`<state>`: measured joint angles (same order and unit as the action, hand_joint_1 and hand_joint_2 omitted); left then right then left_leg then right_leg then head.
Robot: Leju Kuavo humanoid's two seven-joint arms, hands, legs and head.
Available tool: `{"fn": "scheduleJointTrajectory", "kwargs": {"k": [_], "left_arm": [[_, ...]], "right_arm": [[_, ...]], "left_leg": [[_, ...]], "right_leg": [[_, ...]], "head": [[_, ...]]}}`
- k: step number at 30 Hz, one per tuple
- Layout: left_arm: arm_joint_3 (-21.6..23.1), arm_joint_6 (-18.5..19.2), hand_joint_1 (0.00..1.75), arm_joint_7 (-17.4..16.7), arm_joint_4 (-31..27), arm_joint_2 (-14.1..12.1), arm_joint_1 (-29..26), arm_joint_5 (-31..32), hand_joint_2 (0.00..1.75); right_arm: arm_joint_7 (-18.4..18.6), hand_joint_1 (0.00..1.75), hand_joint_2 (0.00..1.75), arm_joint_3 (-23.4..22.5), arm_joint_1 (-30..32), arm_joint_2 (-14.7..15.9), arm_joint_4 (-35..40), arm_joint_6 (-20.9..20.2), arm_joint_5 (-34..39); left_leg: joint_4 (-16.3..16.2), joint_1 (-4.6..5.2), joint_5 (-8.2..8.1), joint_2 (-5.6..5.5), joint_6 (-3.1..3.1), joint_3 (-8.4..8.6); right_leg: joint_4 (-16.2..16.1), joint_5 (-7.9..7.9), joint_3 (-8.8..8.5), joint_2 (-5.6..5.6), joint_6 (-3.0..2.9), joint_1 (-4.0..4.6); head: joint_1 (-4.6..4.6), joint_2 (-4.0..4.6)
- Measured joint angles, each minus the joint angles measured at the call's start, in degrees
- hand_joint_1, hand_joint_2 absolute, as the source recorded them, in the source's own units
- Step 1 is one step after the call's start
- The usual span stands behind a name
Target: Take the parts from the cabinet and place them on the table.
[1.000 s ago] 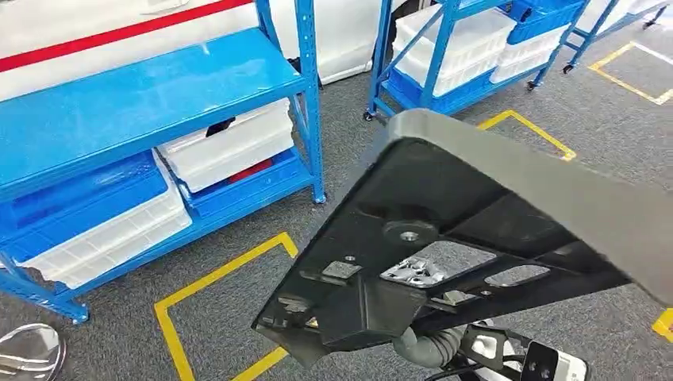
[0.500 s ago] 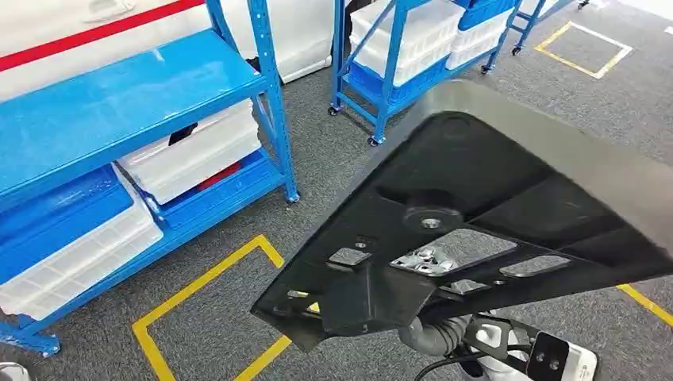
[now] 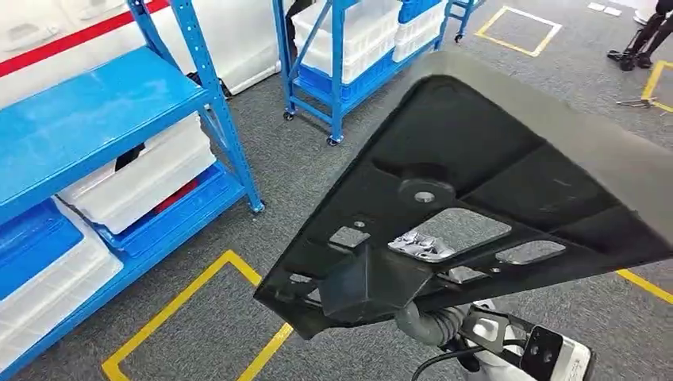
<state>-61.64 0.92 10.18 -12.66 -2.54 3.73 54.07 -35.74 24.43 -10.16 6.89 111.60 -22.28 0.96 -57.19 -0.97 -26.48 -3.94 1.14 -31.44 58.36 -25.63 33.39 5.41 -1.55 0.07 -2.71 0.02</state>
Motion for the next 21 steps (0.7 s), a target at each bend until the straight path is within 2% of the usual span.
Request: {"fn": "scheduleJointTrajectory", "kwargs": {"k": [3, 4, 5, 6, 7, 8, 9, 10, 11, 12, 13, 14, 15, 16, 17, 19, 20, 21], "left_arm": [[0.0, 1.1, 0.00, 1.3, 0.0, 0.0, 0.2, 0.2, 1.75], [0.0, 1.4, 0.00, 1.9, 0.0, 0.2, 0.5, 0.2, 1.75], [0.0, 1.6, 0.00, 2.3, 0.0, 0.4, 0.9, 0.2, 1.75], [0.0, 1.6, 0.00, 2.8, 0.0, 0.4, 0.9, 0.0, 1.75], [0.0, 1.7, 0.00, 3.1, 0.0, 0.5, 0.9, 0.0, 1.75], [0.0, 1.7, 0.00, 3.5, 0.0, 0.6, 0.7, -0.2, 1.75], [0.0, 1.7, 0.00, 3.7, 0.0, 0.6, 0.5, -0.4, 1.75], [-0.1, 1.7, 0.00, 3.9, 0.0, 0.6, 0.5, -0.5, 1.75], [-0.1, 1.7, 0.00, 4.0, 0.0, 0.7, 0.5, -0.5, 1.75], [-0.1, 1.7, 0.00, 4.1, 0.0, 0.9, 0.6, -0.5, 1.75], [-0.1, 1.7, 0.00, 4.1, 0.0, 1.0, 0.6, -0.4, 1.75], [-0.1, 1.7, 0.00, 4.1, 0.0, 1.1, 0.6, -0.2, 1.75], [-0.1, 1.4, 0.00, 4.0, 0.0, 1.1, 0.5, -0.2, 1.75], [-0.1, 1.1, 0.00, 3.7, 0.0, 1.2, 0.5, -0.3, 1.75], [-0.2, 0.7, 0.00, 3.3, 0.0, 1.2, 0.6, -0.7, 1.75], [-0.5, 0.1, 0.00, 2.2, 0.0, 1.2, 0.8, -1.2, 1.75], [-0.8, -0.1, 0.00, 1.8, 0.0, 1.2, 0.9, -1.3, 1.75], [-1.1, -0.4, 0.00, 1.4, 0.0, 1.2, 0.9, -1.4, 1.75]], "right_arm": [[0.0, 1.75, 1.75, 0.0, 0.0, 0.2, -0.6, 0.6, -0.1], [0.0, 1.75, 1.75, 0.0, -0.2, 0.3, -0.8, 0.6, -0.1], [0.0, 1.75, 1.75, 0.1, -0.2, 0.4, -0.9, 0.7, -0.1], [0.0, 1.75, 1.75, 0.2, -0.6, 0.5, -1.1, 0.7, -0.1], [0.0, 1.75, 1.75, 0.5, -0.8, 0.5, -1.2, 0.6, -0.1], [0.0, 1.75, 1.75, 0.7, -0.7, 0.5, -1.4, 0.3, -0.1], [0.0, 1.75, 1.75, 0.9, -0.6, 0.5, -1.4, -0.1, 0.0], [0.0, 1.75, 1.75, 1.0, -0.6, 0.6, -1.5, -0.6, 0.2], [0.0, 1.75, 1.75, 1.0, -0.7, 0.6, -1.7, -1.0, 0.3], [0.0, 1.75, 1.75, 1.0, -0.7, 0.7, -1.8, -1.4, 0.4], [0.0, 1.75, 1.75, 1.0, -0.9, 0.7, -1.9, -1.9, 0.6], [0.0, 1.75, 1.75, 1.0, -1.1, 0.8, -1.9, -2.2, 0.7], [0.0, 1.75, 1.75, 1.0, -1.5, 0.8, -1.9, -2.5, 0.7], [0.0, 1.75, 1.75, 1.1, -1.7, 0.8, -1.9, -2.9, 0.8], [0.0, 1.75, 1.75, 1.1, -1.8, 0.8, -2.0, -3.0, 0.8], [0.0, 1.75, 1.75, 1.1, -2.3, 0.8, -2.5, -3.2, 0.8], [0.0, 1.75, 1.75, 1.1, -2.8, 0.8, -2.7, -3.3, 0.9], [0.0, 1.75, 1.75, 1.1, -3.6, 0.8, -3.0, -3.4, 1.0]], "left_leg": [[-0.3, 0.42, 0.18, 1.37, -0.77, -0.21], [0.4, -0.10, 0.59, 2.00, -1.34, -0.17], [0.6, -0.05, 0.81, 2.64, -1.70, -0.05], [0.7, 0.02, 0.82, 3.19, -2.09, -0.07], [0.7, 0.14, 0.80, 3.89, -2.13, -0.11], [0.6, 0.22, 0.76, 4.61, -2.16, -0.14], [0.6, 0.25, 0.72, 5.34, -2.16, -0.21], [0.6, 0.25, 0.70, 5.99, -2.14, -0.22], [0.6, 0.25, 0.63, 6.62, -2.06, -0.17], [0.6, 0.25, 0.52, 7.15, -1.99, -0.05], [0.5, 0.25, 0.35, 7.62, -1.84, 0.14], [0.5, 0.39, 0.20, 7.96, -1.63, 0.39], [0.3, 0.84, -0.03, 8.40, -1.27, 0.40], [0.3, 0.83, -0.07, 8.71, -1.04, 0.40], [0.3, 0.84, -0.17, 9.34, -0.75, 0.48], [0.4, 0.77, -0.34, 10.39, 0.01, 0.75], [-0.4, 0.42, -1.02, 8.36, 0.45, 0.46], [-2.9, 0.33, -2.80, 6.00, 0.61, -0.60]], "right_leg": [[-0.4, 0.56, 0.47, 1.44, 1.08, -0.47], [-0.3, 0.50, 0.63, 1.73, 1.57, -0.16], [0.7, -0.41, 0.98, -0.97, 1.68, -0.18], [3.8, -2.66, 2.41, -3.56, 1.99, -0.14], [8.4, -5.17, 4.64, -4.53, 2.24, -0.29], [13.4, -7.25, 7.03, -4.84, 2.43, -0.45], [17.0, -8.27, 8.85, -4.94, 2.61, -0.53], [18.0, -7.88, 9.47, -5.04, 2.74, -0.62], [16.0, -6.06, 8.54, -5.19, 2.80, -0.72], [11.5, -3.52, 6.17, -5.54, 2.74, -0.76], [6.0, -1.07, 3.24, -6.44, 2.55, -0.74], [1.1, 0.46, 0.47, -8.77, 2.19, -0.56], [-0.3, -0.48, -0.05, -10.37, 1.59, 0.30], [-0.4, -0.20, 0.25, -9.31, 1.10, 0.17], [-0.3, -0.22, 0.41, -8.79, 0.94, 0.26], [-0.7, 0.11, 0.48, -7.42, 0.08, 0.11], [-0.9, 0.39, 0.33, -7.03, -0.30, -0.23], [-0.9, 0.45, 0.40, -6.45, -0.67, -0.32]], "head": [[0.00, 0.00], [0.00, 0.00], [0.00, 0.00], [0.02, 0.00], [0.02, 0.00], [0.00, 0.00], [0.00, 0.00], [0.00, 0.00], [0.00, 0.00], [0.00, 0.00], [0.00, 0.00], [0.00, 0.00], [0.02, 0.00], [0.00, 0.00], [0.00, 0.00], [0.00, 0.00], [0.00, 0.00], [0.00, 0.00]]}}
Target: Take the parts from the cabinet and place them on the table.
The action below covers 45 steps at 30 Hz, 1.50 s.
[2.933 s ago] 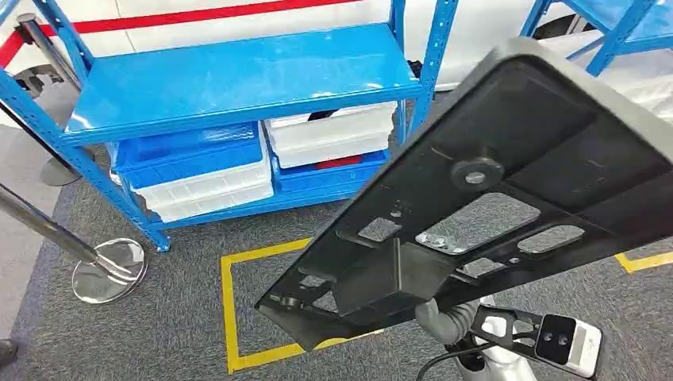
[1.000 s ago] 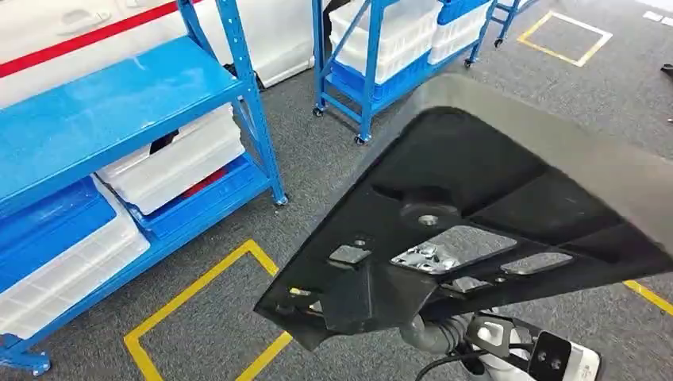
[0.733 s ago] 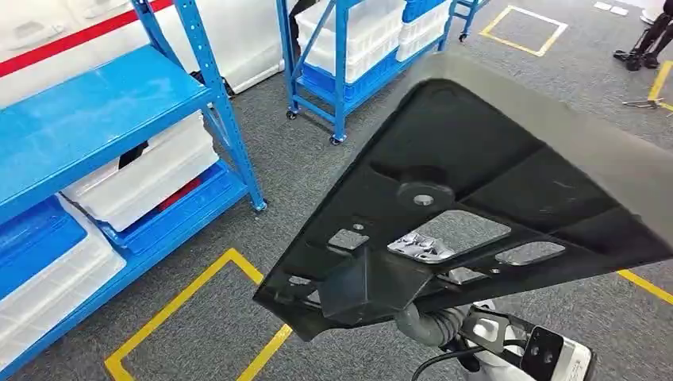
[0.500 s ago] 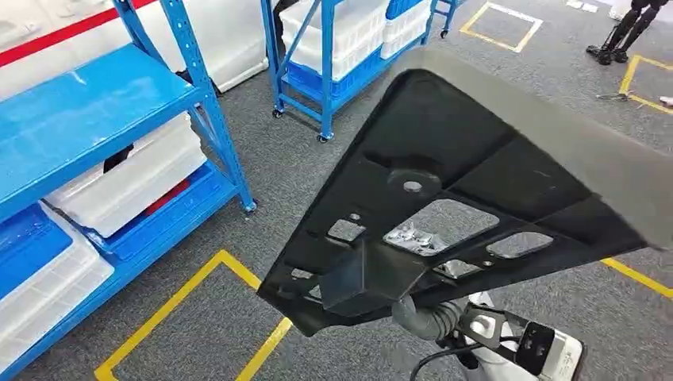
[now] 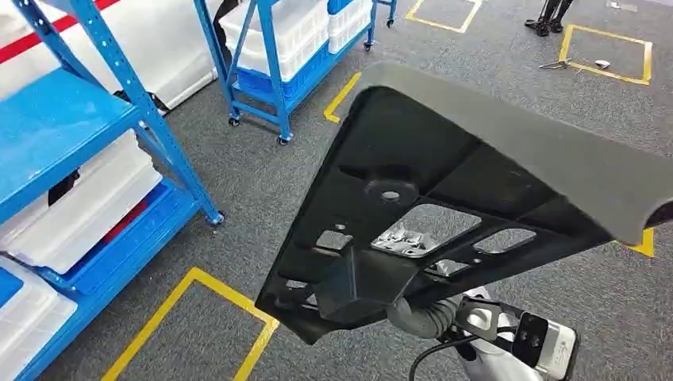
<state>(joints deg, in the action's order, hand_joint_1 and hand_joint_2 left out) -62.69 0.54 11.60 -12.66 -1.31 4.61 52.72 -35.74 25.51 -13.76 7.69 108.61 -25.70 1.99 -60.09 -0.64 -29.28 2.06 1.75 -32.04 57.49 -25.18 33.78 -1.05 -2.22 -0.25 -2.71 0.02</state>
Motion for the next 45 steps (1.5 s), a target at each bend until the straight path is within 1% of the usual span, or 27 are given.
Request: {"fn": "scheduleJointTrajectory", "kwargs": {"k": [2, 4, 6, 8, 9, 13, 14, 15, 16, 18, 19, 20, 22, 23, 24, 28, 29, 31, 33, 34, 36, 38, 39, 40, 43, 44, 45], "left_arm": [[-0.7, -1.7, 0.00, -1.0, 0.0, 0.0, -0.2, -0.9, 1.75], [-1.6, -2.7, 0.00, -1.4, 0.0, 0.0, -0.4, -1.5, 1.75], [-2.0, -2.8, 0.00, -1.4, 0.0, 0.0, -0.4, -1.8, 1.75], [-2.4, -2.5, 0.00, -0.9, 0.0, -0.1, -0.4, -1.8, 1.75], [-2.7, -2.2, 0.00, -0.6, 0.0, -0.1, -0.3, -1.8, 1.75], [-3.1, -1.9, 0.00, -0.1, 0.0, -0.1, -0.2, -1.8, 1.75], [-3.1, -1.7, 0.00, -0.1, 0.0, 0.1, 0.0, -1.7, 1.75], [-3.1, -1.7, 0.00, -0.1, 0.0, 0.1, 0.1, -1.7, 1.75], [-3.1, -1.6, 0.00, -0.1, 0.0, 0.1, 0.0, -1.7, 1.75], [-3.1, -1.5, 0.00, -0.1, 0.0, 0.1, -0.3, -1.5, 1.75], [-3.1, -1.5, 0.00, -0.1, 0.0, 0.1, -0.3, -1.3, 1.75], [-3.1, -1.4, 0.00, -0.1, 0.0, 0.1, -0.2, -1.0, 1.75], [-3.1, -1.2, 0.00, -0.1, 0.0, 0.1, 0.1, -0.8, 1.75], [-3.1, -1.2, 0.00, -0.3, 0.0, 0.1, 0.2, -0.6, 1.75], [-3.1, -1.2, 0.00, -0.3, 0.0, 0.1, 0.2, -0.6, 1.75], [-3.1, -1.2, 0.00, 0.0, 0.0, -0.2, 0.5, -0.8, 1.75], [-3.1, -1.2, 0.00, 0.3, -0.1, -0.3, 0.6, -1.1, 1.75], [-3.1, -1.0, 0.00, 1.0, -0.1, -0.4, 0.7, -1.2, 1.75], [-3.3, -0.9, 0.00, 1.4, -0.1, -0.7, 0.4, -1.6, 1.75], [-3.4, -0.8, 0.00, 1.5, -0.1, -0.7, 0.1, -1.7, 1.75], [-3.5, -0.7, 0.00, 1.8, -0.1, -0.7, -0.1, -2.0, 1.75], [-4.1, -0.6, 0.00, 2.0, -0.1, -0.9, -0.1, -2.8, 1.75], [-4.6, -0.7, 0.00, 2.1, -0.1, -1.0, -0.2, -3.4, 1.75], [-5.0, -0.7, 0.00, 2.1, -0.1, -1.1, -0.2, -3.9, 1.75], [-6.3, -1.1, 0.00, 1.8, -0.1, -1.2, -0.1, -5.2, 1.75], [-6.5, -1.2, 0.00, 1.6, -0.1, -1.2, 0.0, -5.3, 1.75], [-6.8, -1.3, 0.00, 1.6, -0.1, -1.2, 0.1, -5.4, 1.75]], "right_arm": [[0.0, 1.75, 1.75, 0.0, -0.8, -0.2, -0.7, -0.4, 0.3], [0.0, 1.75, 1.75, 0.0, -0.6, -0.4, -1.5, -0.1, -0.1], [0.0, 1.75, 1.75, 0.0, -0.5, -0.5, -1.8, 0.5, -1.1], [0.0, 1.75, 1.75, 0.0, -0.1, -1.0, -1.9, 1.2, -1.9], [0.0, 1.75, 1.75, 0.0, 0.2, -1.2, -1.9, 1.6, -2.1], [0.0, 1.75, 1.75, 0.0, 1.6, -1.6, -1.4, 1.9, -2.9], [0.0, 1.75, 1.75, 0.0, 1.9, -1.6, -1.3, 1.9, -2.9], [0.0, 1.75, 1.75, 0.0, 1.9, -1.6, -1.1, 1.9, -3.0], [0.0, 1.75, 1.75, 0.0, 1.9, -1.7, -1.1, 1.9, -3.0], [0.0, 1.75, 1.75, 0.0, 1.9, -1.7, -1.1, 1.9, -2.8], [0.0, 1.75, 1.75, 0.0, 1.9, -1.7, -1.1, 2.0, -2.6], [0.0, 1.75, 1.75, 0.0, 1.9, -1.7, -1.1, 2.2, -2.5], [0.0, 1.75, 1.75, 0.0, 1.5, -1.7, -1.1, 2.4, -2.1], [0.0, 1.75, 1.75, 0.0, 1.0, -1.7, -1.2, 2.6, -1.8], [0.0, 1.75, 1.75, 0.0, 0.5, -1.7, -1.2, 2.7, -1.7], [0.0, 1.75, 1.75, 0.5, -0.3, -1.7, -1.5, 3.1, -1.7], [0.0, 1.75, 1.75, 0.7, -0.4, -1.7, -1.5, 3.5, -2.2], [0.0, 1.75, 1.75, 1.7, -0.6, -1.8, -1.7, 4.1, -3.1], [0.0, 1.75, 1.75, 2.7, -0.3, -1.9, -1.9, 4.4, -3.7], [0.0, 1.75, 1.75, 3.2, 0.1, -1.9, -1.9, 4.6, -3.9], [0.0, 1.75, 1.75, 4.2, 0.5, -1.9, -2.0, 4.6, -3.9], [0.0, 1.75, 1.75, 5.0, 0.5, -2.1, -2.0, 4.7, -3.8], [0.0, 1.75, 1.75, 5.5, 0.4, -2.3, -2.1, 4.7, -3.5], [0.0, 1.75, 1.75, 6.0, 0.2, -2.5, -2.2, 4.7, -3.3], [0.0, 1.75, 1.75, 7.4, 0.0, -3.5, -2.7, 4.7, -3.0], [0.0, 1.75, 1.75, 7.8, 0.0, -3.8, -2.8, 4.7, -3.0], [0.0, 1.75, 1.75, 8.0, 0.0, -4.0, -2.9, 4.7, -3.0]], "left_leg": [[-9.7, -0.07, -4.88, -1.49, 0.35, -4.58], [-16.1, -0.06, -6.36, -1.57, 0.52, -7.85], [-11.5, -0.09, -2.54, -1.70, 0.34, -6.11], [-0.2, -0.24, 3.09, -3.37, -0.04, -0.83], [2.2, -0.43, 2.61, -6.56, -0.36, 0.32], [2.8, -0.16, 3.01, -4.48, -1.50, 0.39], [3.3, -0.58, 3.39, -3.75, -2.07, 0.50], [3.4, -0.51, 3.38, -3.20, -2.54, 0.54], [3.4, -0.41, 3.35, -2.56, -2.71, 0.53], [3.4, -0.30, 3.25, -1.16, -2.85, 0.46], [3.4, -0.29, 3.23, -0.49, -2.82, 0.43], [3.3, -0.29, 3.19, 0.10, -2.79, 0.47], [3.3, -0.29, 2.96, 1.15, -2.54, 0.77], [3.3, -0.27, 2.81, 1.65, -2.35, 1.01], [3.3, -0.15, 2.66, 2.03, -2.11, 1.17], [3.3, 0.25, 2.36, 4.01, -0.76, 1.39], [3.1, 0.09, 1.90, 4.02, -0.36, 1.25], [-1.7, -0.17, -1.26, 0.03, 0.00, -0.44], [-11.7, -0.21, -5.88, -1.47, 0.38, -5.28], [-15.4, -0.21, -6.77, -1.56, 0.46, -7.18], [-13.7, -0.22, -4.09, -1.62, 0.35, -6.98], [-3.4, -0.37, 1.66, -2.37, 0.12, -2.40], [1.8, -0.60, 3.26, -4.39, -0.04, -0.20], [2.7, -0.49, 2.53, -5.47, -0.12, 0.15], [2.5, -0.06, 2.84, -4.18, -1.19, 0.19], [2.9, -0.54, 3.18, -3.70, -1.69, 0.28], [3.1, -0.59, 3.38, -3.03, -2.07, 0.37]], "right_leg": [[0.0, 0.06, 0.10, 1.24, -0.33, 0.06], [0.1, 0.08, 0.11, 2.58, -0.35, 0.16], [0.2, 0.09, -0.02, 3.97, -0.31, 0.10], [0.4, -0.11, -0.25, 5.28, 0.02, 0.05], [0.6, -0.19, -0.03, 5.76, 0.33, 0.18], [0.4, 0.31, 0.59, 7.72, 1.83, 0.06], [1.0, -0.16, 0.72, 6.15, 2.00, 0.04], [2.8, -1.61, 1.54, 3.38, 2.16, 0.31], [6.6, -3.99, 3.39, 2.09, 2.34, 0.19], [16.3, -8.20, 8.10, 1.61, 2.68, -0.12], [19.1, -8.71, 9.53, 1.54, 2.83, -0.22], [19.0, -7.76, 9.51, 1.42, 2.92, -0.34], [10.7, -3.01, 5.07, 0.64, 2.82, -0.47], [4.8, -0.63, 1.83, -0.49, 2.55, -0.40], [0.9, -0.67, -0.10, -2.83, 2.20, -0.07], [0.5, -0.65, 0.31, -0.81, 1.25, 0.59], [0.0, -0.28, -0.04, -0.19, 0.69, 0.00], [-0.1, -0.20, -0.12, 0.42, 0.10, -0.11], [0.0, -0.19, -0.01, 1.71, -0.07, -0.06], [0.0, -0.19, -0.01, 2.39, -0.07, -0.01], [0.1, -0.21, -0.12, 3.72, -0.04, -0.01], [0.2, -0.34, -0.36, 5.03, 0.17, -0.06], [0.4, -0.50, -0.33, 5.61, 0.43, -0.09], [0.8, -0.52, -0.11, 6.17, 0.78, 0.24], [0.4, -0.11, 0.30, 7.29, 1.83, -0.15], [0.5, -0.15, 0.42, 7.67, 2.24, 0.13], [1.4, -0.95, 0.60, 5.86, 2.37, 0.04]], "head": [[-0.02, 0.00], [0.00, 0.00], [0.00, 0.00], [0.00, 0.00], [0.00, 0.00], [0.00, 0.00], [0.00, 0.00], [0.02, 0.00], [0.02, 0.00], [0.00, 0.00], [0.00, 0.00], [0.00, 0.00], [0.00, 0.00], [0.00, 0.00], [0.00, 0.00], [0.00, 0.00], [0.00, 0.00], [-0.02, 0.00], [0.00, 0.00], [0.00, 0.00], [0.00, 0.00], [0.00, 0.00], [0.00, 0.00], [0.00, 0.00], [0.00, 0.00], [0.00, 0.00], [0.00, 0.00]]}}
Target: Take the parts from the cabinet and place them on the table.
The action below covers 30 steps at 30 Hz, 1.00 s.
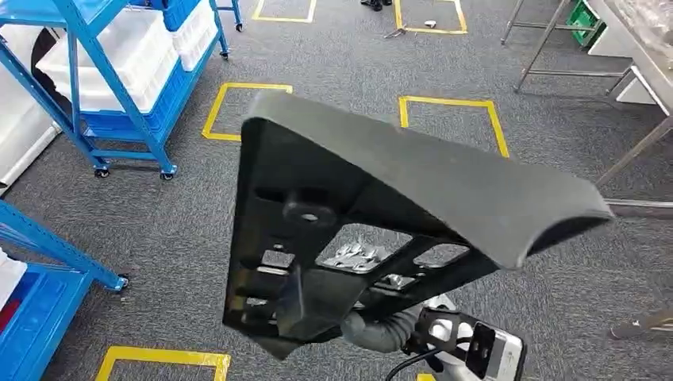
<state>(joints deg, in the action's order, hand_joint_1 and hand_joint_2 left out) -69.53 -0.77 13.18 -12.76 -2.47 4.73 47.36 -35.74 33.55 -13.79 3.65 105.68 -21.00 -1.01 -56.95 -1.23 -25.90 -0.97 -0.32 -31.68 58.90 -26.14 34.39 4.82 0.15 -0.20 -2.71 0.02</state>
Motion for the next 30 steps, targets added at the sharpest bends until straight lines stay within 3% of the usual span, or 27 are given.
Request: {"fn": "scheduleJointTrajectory", "kwargs": {"k": [1, 2, 4, 5, 6, 8, 9, 10, 14, 15, 16, 17, 19, 20, 21, 22, 23, 24, 25, 29, 30], "left_arm": [[-0.4, -0.1, 0.00, 0.0, 0.0, 0.0, 0.0, 0.0, 1.75], [-0.6, -0.2, 0.00, 0.0, 0.0, 0.0, -0.2, 0.0, 1.75], [-0.8, -0.3, 0.00, 0.0, 0.0, 0.0, -0.5, 0.0, 1.75], [-0.9, -0.4, 0.00, 0.1, 0.0, 0.0, -0.5, 0.0, 1.75], [-0.9, -0.5, 0.00, 0.2, 0.0, 0.1, -0.5, 0.1, 1.75], [-1.0, -0.8, 0.00, 0.4, 0.0, 0.4, -0.4, 0.2, 1.75], [-1.0, -0.9, 0.00, 0.5, 0.0, 0.5, -0.4, 0.3, 1.75], [-1.0, -0.9, 0.00, 0.7, 0.0, 0.7, -0.5, 0.7, 1.75], [-0.9, -0.4, 0.00, 1.1, 0.0, 1.0, -0.4, 1.7, 1.75], [-0.9, 0.0, 0.00, 1.3, 0.0, 0.9, -0.4, 2.1, 1.75], [-0.8, 0.3, 0.00, 1.4, 0.0, 1.0, -0.4, 2.5, 1.75], [-0.8, 0.4, 0.00, 1.4, 0.0, 1.0, -0.6, 2.6, 1.75], [-0.8, 0.5, 0.00, 1.2, 0.0, 1.0, -1.0, 2.7, 1.75], [-0.8, 0.5, 0.00, 1.0, 0.0, 1.0, -1.2, 2.9, 1.75], [-0.7, 0.5, 0.00, 0.8, 0.0, 1.0, -1.2, 3.1, 1.75], [-0.7, 0.5, 0.00, 0.6, 0.0, 1.0, -1.2, 3.1, 1.75], [-0.7, 0.5, 0.00, 0.5, 0.0, 1.0, -1.2, 3.2, 1.75], [-0.7, 0.5, 0.00, 0.5, 0.0, 1.0, -1.2, 3.3, 1.75], [-0.6, 0.5, 0.00, 0.5, 0.0, 1.0, -1.1, 3.4, 1.75], [-0.4, 0.8, 0.00, 0.7, 0.0, 1.1, -1.0, 3.6, 1.75], [-0.4, 0.9, 0.00, 0.7, 0.0, 1.4, -0.8, 3.5, 1.75]], "right_arm": [[0.0, 1.75, 1.75, 0.3, -0.3, -0.2, -0.1, 0.0, 0.0], [0.0, 1.75, 1.75, 0.5, -0.4, -0.4, -0.2, 0.1, 0.0], [0.0, 1.75, 1.75, 0.7, -0.1, -0.6, -0.4, 0.1, 0.0], [0.0, 1.75, 1.75, 0.7, 0.2, -0.5, -0.4, 0.1, 0.1], [0.0, 1.75, 1.75, 0.7, 0.5, -0.5, -0.4, 0.0, 0.3], [0.0, 1.75, 1.75, 0.7, 0.7, -0.5, -0.3, -0.1, 0.7], [0.0, 1.75, 1.75, 0.7, 0.7, -0.5, -0.3, -0.1, 0.8], [0.0, 1.75, 1.75, 0.7, 0.7, -0.5, -0.2, -0.1, 0.8], [0.0, 1.75, 1.75, 0.6, 1.2, -0.1, 0.0, 0.3, 0.7], [0.0, 1.75, 1.75, 0.6, 1.5, 0.0, 0.2, 0.6, 0.5], [0.0, 1.75, 1.75, 0.5, 1.6, 0.2, 0.4, 1.1, 0.4], [0.0, 1.75, 1.75, 0.5, 1.7, 0.3, 0.4, 1.4, 0.2], [0.0, 1.75, 1.75, 0.5, 2.4, 0.6, 0.4, 1.7, 0.0], [0.0, 1.75, 1.75, 0.5, 2.8, 0.8, 0.4, 1.9, -0.1], [0.0, 1.75, 1.75, 0.5, 3.1, 0.9, 0.4, 2.0, -0.2], [0.0, 1.75, 1.75, 0.5, 3.2, 1.1, 0.4, 2.1, -0.2], [0.0, 1.75, 1.75, 0.5, 3.3, 1.2, 0.4, 2.1, -0.1], [0.0, 1.75, 1.75, 0.5, 3.2, 1.3, 0.4, 2.1, -0.1], [0.0, 1.75, 1.75, 0.5, 3.2, 1.4, 0.4, 2.0, 0.1], [0.0, 1.75, 1.75, 0.5, 3.2, 1.8, 0.4, 1.6, 0.5], [0.0, 1.75, 1.75, 0.5, 3.1, 1.9, 0.4, 1.4, 0.6]], "left_leg": [[0.0, 0.02, -0.04, 0.39, -0.44, -0.06], [0.0, 0.16, -0.08, 0.96, -0.56, -0.09], [0.0, 0.31, -0.18, 2.16, -0.69, -0.17], [0.0, 0.32, -0.21, 2.80, -0.69, -0.17], [0.0, 0.34, -0.25, 3.34, -0.66, -0.12], [0.0, 0.49, -0.49, 4.41, -0.50, 0.25], [0.0, 0.63, -0.62, 4.86, -0.37, 0.52], [-0.1, 0.96, -0.80, 5.30, -0.09, 0.61], [0.1, 1.25, -1.07, 7.46, 1.08, 1.09], [-0.5, 0.93, -1.69, 6.16, 1.48, 0.87], [-2.4, 0.77, -3.13, 3.46, 1.64, 0.19], [-6.2, 0.67, -5.43, 2.11, 1.74, -1.51], [-16.3, 0.59, -9.73, 1.48, 2.08, -6.30], [-18.6, 0.55, -9.91, 1.49, 2.18, -7.54], [-18.1, 0.45, -8.69, 1.48, 2.25, -7.51], [-15.0, 0.33, -6.41, 1.46, 2.25, -6.27], [-9.8, 0.14, -3.42, 1.21, 2.28, -3.91], [-4.1, -0.11, -0.72, 0.15, 2.27, -1.29], [-1.2, -0.27, -1.29, -2.24, 2.24, 0.09], [-1.0, 0.24, -0.90, -0.73, 0.81, 0.02], [-0.4, -0.19, -0.49, -0.05, 0.13, 0.07]], "right_leg": [[2.7, -2.02, 1.35, -2.37, 0.24, 0.12], [7.2, -4.51, 3.46, -3.63, 0.52, -0.04], [16.2, -8.09, 7.79, -4.40, 0.82, -0.20], [18.0, -8.12, 8.72, -4.53, 0.91, -0.22], [16.7, -6.78, 8.10, -4.58, 0.90, -0.21], [6.9, -1.71, 2.83, -5.47, 0.33, -0.08], [1.5, 0.22, -0.18, -7.18, -0.27, 0.19], [-1.0, -0.61, -1.27, -9.14, -0.78, 0.90], [-1.4, 0.08, -0.82, -6.40, -1.68, 0.84], [-1.9, 0.46, -1.26, -5.95, -1.91, 0.17], [-2.0, 0.55, -1.32, -5.51, -2.26, 0.04], [-2.0, 0.60, -1.25, -5.13, -2.44, 0.05], [-1.9, 0.63, -1.17, -3.70, -2.48, 0.06], [-1.9, 0.63, -1.20, -3.05, -2.48, 0.05], [-1.8, 0.62, -1.27, -2.39, -2.46, 0.02], [-1.7, 0.59, -1.32, -1.71, -2.40, -0.02], [-1.5, 0.48, -1.37, -0.99, -2.24, -0.07], [-1.2, 0.31, -1.38, -0.35, -1.96, -0.12], [-0.9, 0.16, -1.21, 0.20, -1.58, 0.04], [-1.0, 0.61, -0.50, 1.82, -0.09, -0.14], [-0.6, 0.31, -0.40, 1.50, 0.15, -0.14]], "head": [[0.00, 0.00], [0.02, 0.00], [0.00, 0.00], [0.00, 0.00], [0.00, 0.00], [0.00, 0.00], [0.00, 0.00], [0.00, 0.00], [0.00, 0.00], [0.00, 0.00], [0.00, 0.00], [0.00, 0.00], [0.00, 0.00], [0.00, 0.00], [0.00, 0.00], [0.00, 0.00], [0.00, 0.00], [0.00, 0.00], [0.00, 0.00], [0.00, 0.00], [0.00, 0.00]]}}
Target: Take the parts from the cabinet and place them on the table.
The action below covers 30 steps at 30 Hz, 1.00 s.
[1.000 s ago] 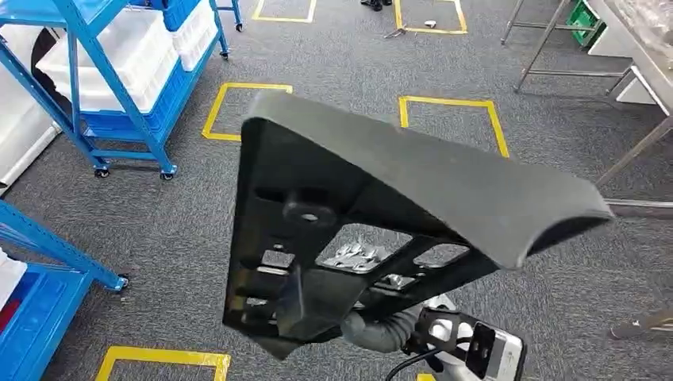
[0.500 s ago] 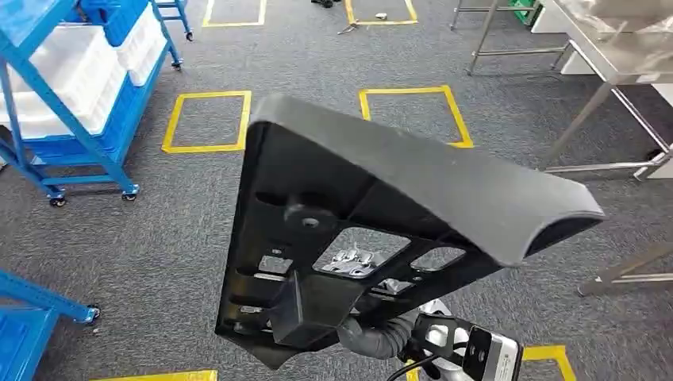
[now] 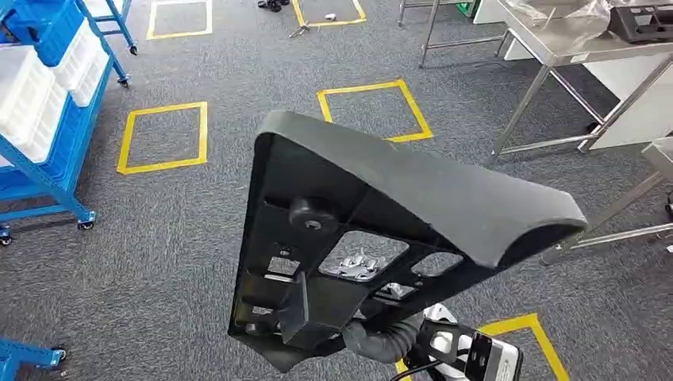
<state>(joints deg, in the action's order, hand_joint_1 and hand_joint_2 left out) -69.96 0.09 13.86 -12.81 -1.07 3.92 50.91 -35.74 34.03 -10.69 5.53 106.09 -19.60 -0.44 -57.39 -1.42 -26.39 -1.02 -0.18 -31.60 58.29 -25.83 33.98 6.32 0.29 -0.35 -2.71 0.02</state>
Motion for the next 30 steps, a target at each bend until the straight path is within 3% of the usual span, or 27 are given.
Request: {"fn": "scheduleJointTrajectory", "kwargs": {"k": [1, 2, 4, 5, 6, 7, 8, 9, 10, 11, 14, 15, 16, 17, 18, 20, 21, 22, 24, 25, 26, 30], "left_arm": [[0.0, 0.0, 0.00, 0.0, 0.0, 0.0, 0.1, -0.2, 1.75], [0.0, 0.0, 0.00, 0.0, 0.0, 0.0, 0.1, -0.4, 1.75], [0.0, 0.0, 0.00, 0.0, 0.0, 0.0, -0.3, -0.5, 1.75], [0.0, 0.0, 0.00, 0.0, 0.0, 0.0, -0.4, -0.8, 1.75], [0.0, 0.0, 0.00, 0.0, 0.0, 0.0, -0.4, -1.0, 1.75], [-0.1, 0.0, 0.00, -0.2, 0.0, 0.0, -0.3, -1.1, 1.75], [0.0, 0.0, 0.00, -0.4, 0.0, 0.0, -0.3, -1.1, 1.75], [0.0, -0.1, 0.00, -0.6, 0.0, 0.1, -0.2, -1.0, 1.75], [0.0, -0.1, 0.00, -0.7, 0.0, 0.2, -0.2, -0.8, 1.75], [0.0, -0.1, 0.00, -0.8, 0.0, 0.5, -0.2, -0.5, 1.75], [0.0, -0.3, 0.00, -0.8, 0.0, 0.6, -0.2, 0.2, 1.75], [0.0, -0.4, 0.00, -0.5, 0.0, 0.7, 0.0, 0.3, 1.75], [0.1, -0.4, 0.00, -0.2, 0.0, 0.8, 0.1, 0.5, 1.75], [0.1, -0.4, 0.00, 0.0, 0.0, 0.9, 0.1, 0.8, 1.75], [0.1, -0.4, 0.00, 0.1, 0.0, 1.0, -0.1, 0.7, 1.75], [0.1, -0.2, 0.00, 0.7, 0.0, 1.0, -0.5, 0.7, 1.75], [0.1, -0.1, 0.00, 0.7, 0.0, 1.0, -0.6, 0.7, 1.75], [0.1, -0.1, 0.00, 0.7, 0.0, 1.0, -0.7, 0.4, 1.75], [-0.1, -0.2, 0.00, 0.5, 0.0, 0.9, -0.5, -0.7, 1.75], [-0.2, -0.3, 0.00, 0.4, 0.0, 0.8, -0.5, -1.1, 1.75], [-0.3, -0.4, 0.00, 0.0, 0.0, 0.7, -0.5, -1.2, 1.75], [-1.2, -1.4, 0.00, -1.5, 0.0, 0.6, -0.3, -2.3, 1.75]], "right_arm": [[0.0, 1.75, 1.75, 0.0, -0.2, 0.1, 0.0, -0.1, 0.1], [0.0, 1.75, 1.75, 0.0, -0.6, 0.1, -0.1, -0.3, 0.1], [0.0, 1.75, 1.75, 0.2, -1.0, 0.1, -0.5, -0.2, 0.1], [0.0, 1.75, 1.75, 0.3, -1.0, 0.1, -0.8, -0.1, 0.0], [0.0, 1.75, 1.75, 0.4, -0.9, 0.1, -1.1, 0.0, -0.2], [0.0, 1.75, 1.75, 0.5, -0.9, 0.1, -1.3, 0.2, -0.4], [0.0, 1.75, 1.75, 0.7, -0.9, 0.1, -1.4, 0.5, -0.5], [0.0, 1.75, 1.75, 0.7, -0.9, 0.1, -1.4, 0.7, -0.5], [0.0, 1.75, 1.75, 0.8, -1.0, 0.1, -1.4, 0.8, -0.4], [0.0, 1.75, 1.75, 0.8, -1.0, 0.1, -1.4, 0.8, -0.3], [0.0, 1.75, 1.75, 0.8, -0.7, 0.4, -1.4, 0.8, 0.7], [0.0, 1.75, 1.75, 0.8, -0.6, 0.5, -1.4, 0.8, 1.0], [0.0, 1.75, 1.75, 0.7, -0.4, 0.6, -1.3, 0.8, 1.1], [0.0, 1.75, 1.75, 0.7, -0.5, 0.6, -1.3, 0.8, 1.3], [0.0, 1.75, 1.75, 0.7, -0.4, 0.6, -1.3, 0.8, 1.3], [0.0, 1.75, 1.75, 0.7, 0.0, 0.8, -1.3, 0.8, 1.1], [0.0, 1.75, 1.75, 0.6, 0.2, 0.9, -1.3, 0.8, 1.0], [0.0, 1.75, 1.75, 0.5, 0.5, 0.9, -1.3, 0.6, 0.7], [0.0, 1.75, 1.75, 0.5, 0.5, 0.9, -1.3, 0.3, 0.3], [0.0, 1.75, 1.75, 0.5, 0.3, 0.8, -1.3, 0.3, 0.1], [0.0, 1.75, 1.75, 0.5, 0.1, 0.7, -1.3, 0.3, -0.1], [0.0, 1.75, 1.75, 0.7, -0.3, 0.0, -1.7, 0.1, -0.5]], "left_leg": [[0.1, 0.06, 0.04, 0.49, -0.45, -0.02], [0.1, 0.13, 0.04, 0.92, -0.76, -0.10], [0.1, 0.35, 0.00, 2.18, -0.84, -0.25], [0.0, 0.40, -0.01, 2.80, -0.84, -0.32], [0.0, 0.44, -0.01, 3.38, -0.83, -0.33], [0.0, 0.49, -0.04, 3.92, -0.79, -0.29], [0.0, 0.54, -0.12, 4.37, -0.72, -0.15], [0.0, 0.66, -0.23, 4.81, -0.64, 0.05], [0.0, 0.69, -0.33, 5.14, -0.47, 0.27], [-0.1, 1.19, -0.55, 5.60, -0.09, 0.25], [0.2, 0.98, -0.60, 7.20, 0.75, 0.66], [0.2, 1.27, -0.84, 7.85, 1.14, 0.89], [-0.7, 0.79, -1.71, 5.78, 1.41, 0.70], [-3.5, 0.71, -3.70, 3.64, 1.49, -0.55], [-7.9, 0.63, -6.05, 2.34, 1.66, -2.55], [-16.6, 0.62, -9.45, 1.53, 2.01, -6.79], [-17.9, 0.60, -9.01, 1.53, 2.14, -7.54], [-16.3, 0.54, -7.31, 1.52, 2.20, -6.94], [-6.8, 0.23, -1.70, 0.90, 2.22, -2.72], [-2.0, -0.11, 0.06, -1.34, 2.21, -0.71], [-0.9, 0.01, -1.10, -2.84, 2.03, -0.23], [-0.6, 0.27, -0.59, -1.23, 0.55, -0.26]], "right_leg": [[1.7, -1.34, 0.71, -2.92, 0.20, 0.18], [5.1, -3.49, 2.41, -4.60, 0.43, 0.15], [14.4, -7.74, 6.93, -5.83, 0.84, -0.11], [17.6, -8.56, 8.48, -5.98, 0.94, -0.15], [18.0, -7.97, 8.71, -6.05, 0.97, -0.21], [15.3, -6.02, 7.30, -6.19, 0.85, -0.23], [10.6, -3.63, 4.77, -6.47, 0.59, -0.21], [4.7, -1.17, 1.51, -7.63, 0.08, 0.02], [0.2, -0.48, -0.90, -10.60, -0.62, 0.52], [-0.4, -0.91, -1.07, -11.52, -0.87, 1.04], [-0.5, -0.69, -0.57, -9.19, -1.14, 1.24], [-1.1, -0.27, -1.06, -8.34, -1.62, 0.69], [-1.6, 0.03, -1.28, -7.94, -1.78, 0.44], [-1.6, 0.15, -1.23, -7.42, -2.14, 0.27], [-1.6, 0.21, -1.16, -6.75, -2.38, 0.26], [-1.5, 0.20, -0.96, -5.21, -2.45, 0.30], [-1.4, 0.21, -0.96, -4.44, -2.44, 0.30], [-1.2, 0.18, -0.98, -3.74, -2.41, 0.28], [-0.7, -0.05, -1.02, -2.33, -2.06, 0.18], [-0.3, -0.27, -0.81, -1.77, -1.73, 0.15], [0.1, -0.41, -0.41, -1.30, -1.42, 0.50], [-0.1, 0.21, 0.26, 0.66, 0.06, 0.10]], "head": [[0.02, 0.00], [0.00, 0.00], [0.02, 0.00], [0.00, 0.00], [0.00, 0.00], [0.00, 0.00], [0.00, 0.00], [0.00, 0.00], [0.00, 0.00], [0.00, 0.00], [0.00, 0.00], [0.00, 0.00], [0.00, 0.00], [-0.02, 0.00], [-0.02, 0.00], [-0.02, 0.00], [-0.02, 0.00], [-0.02, 0.00], [-0.02, 0.00], [0.00, 0.00], [-0.02, 0.00], [0.00, 0.00]]}}
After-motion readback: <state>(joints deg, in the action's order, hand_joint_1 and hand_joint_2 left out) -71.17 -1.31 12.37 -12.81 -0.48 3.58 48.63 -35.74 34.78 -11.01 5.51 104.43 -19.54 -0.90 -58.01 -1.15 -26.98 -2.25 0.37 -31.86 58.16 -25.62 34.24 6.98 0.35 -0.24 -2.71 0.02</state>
